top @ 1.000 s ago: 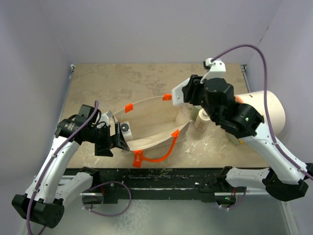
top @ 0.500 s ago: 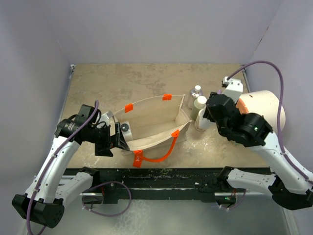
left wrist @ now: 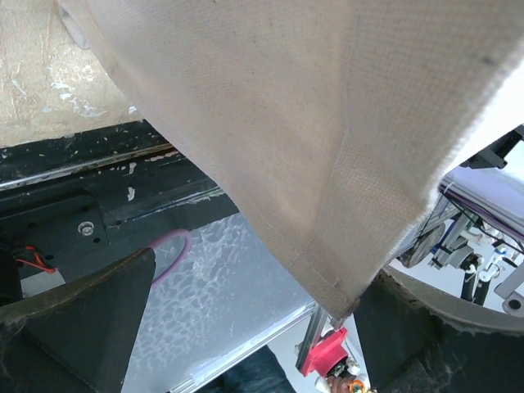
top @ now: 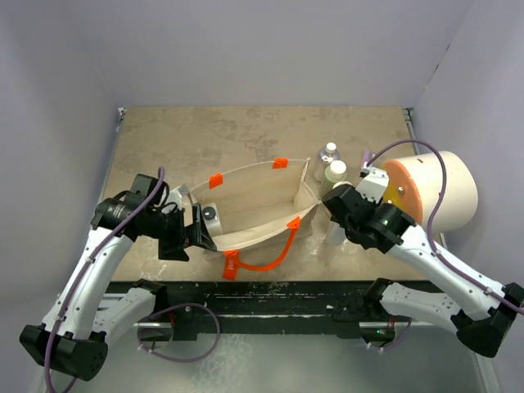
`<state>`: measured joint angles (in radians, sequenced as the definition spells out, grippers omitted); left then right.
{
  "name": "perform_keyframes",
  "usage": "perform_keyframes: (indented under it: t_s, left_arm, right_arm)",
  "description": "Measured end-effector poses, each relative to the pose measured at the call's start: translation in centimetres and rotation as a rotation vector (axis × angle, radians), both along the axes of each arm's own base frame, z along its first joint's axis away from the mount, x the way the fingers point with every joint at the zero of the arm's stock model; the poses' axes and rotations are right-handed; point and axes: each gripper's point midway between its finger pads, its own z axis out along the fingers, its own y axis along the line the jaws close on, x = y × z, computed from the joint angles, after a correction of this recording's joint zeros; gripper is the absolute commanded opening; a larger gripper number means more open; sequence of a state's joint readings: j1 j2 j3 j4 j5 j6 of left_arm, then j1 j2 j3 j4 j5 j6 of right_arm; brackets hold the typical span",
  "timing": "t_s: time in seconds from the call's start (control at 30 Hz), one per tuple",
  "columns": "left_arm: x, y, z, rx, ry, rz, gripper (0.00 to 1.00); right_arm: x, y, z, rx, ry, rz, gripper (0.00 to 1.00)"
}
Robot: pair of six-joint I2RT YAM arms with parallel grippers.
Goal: Take the personal care products out of the canvas bag
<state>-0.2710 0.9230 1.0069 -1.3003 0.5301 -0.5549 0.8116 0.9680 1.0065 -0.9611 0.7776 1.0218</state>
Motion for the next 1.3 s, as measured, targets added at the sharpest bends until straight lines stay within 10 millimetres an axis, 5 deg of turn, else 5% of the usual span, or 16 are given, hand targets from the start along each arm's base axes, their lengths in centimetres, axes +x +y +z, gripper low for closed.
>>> perform_keyframes:
  t_s: [0.23,0.6,0.97,1.13,1.3]
  left_arm:
    - [0.3,0.1,0.5,0.004,-0.021,0.004,1.00]
    - [0.9,0.4,1.5,0.025,-0.064,0.019,1.00]
    - [0.6,1.3,1.7,0.072,-0.069,0.064,1.00]
    - [0.5,1.8,1.9,0.089,-0.099,0.087,1.00]
    - [0.5,1.9,2.0,0.090,-0.102,0.105,0.99]
  right_arm:
    - [2.8,-0.9,-2.3,-0.035,-0.018,-0.115,0.00]
    - [3.6,-1.5,-6.4,-0.112,0.004,-0.102,0.00]
    - [3.8,-1.7,-6.1,-0.092,-0.036,-0.115,0.96]
    - [3.5,-2.0,-4.5,-0.074,-0.058,-0.113,1.00]
    - [3.3,-2.1,-0.6,-0.048,-0.102,-0.087,1.00]
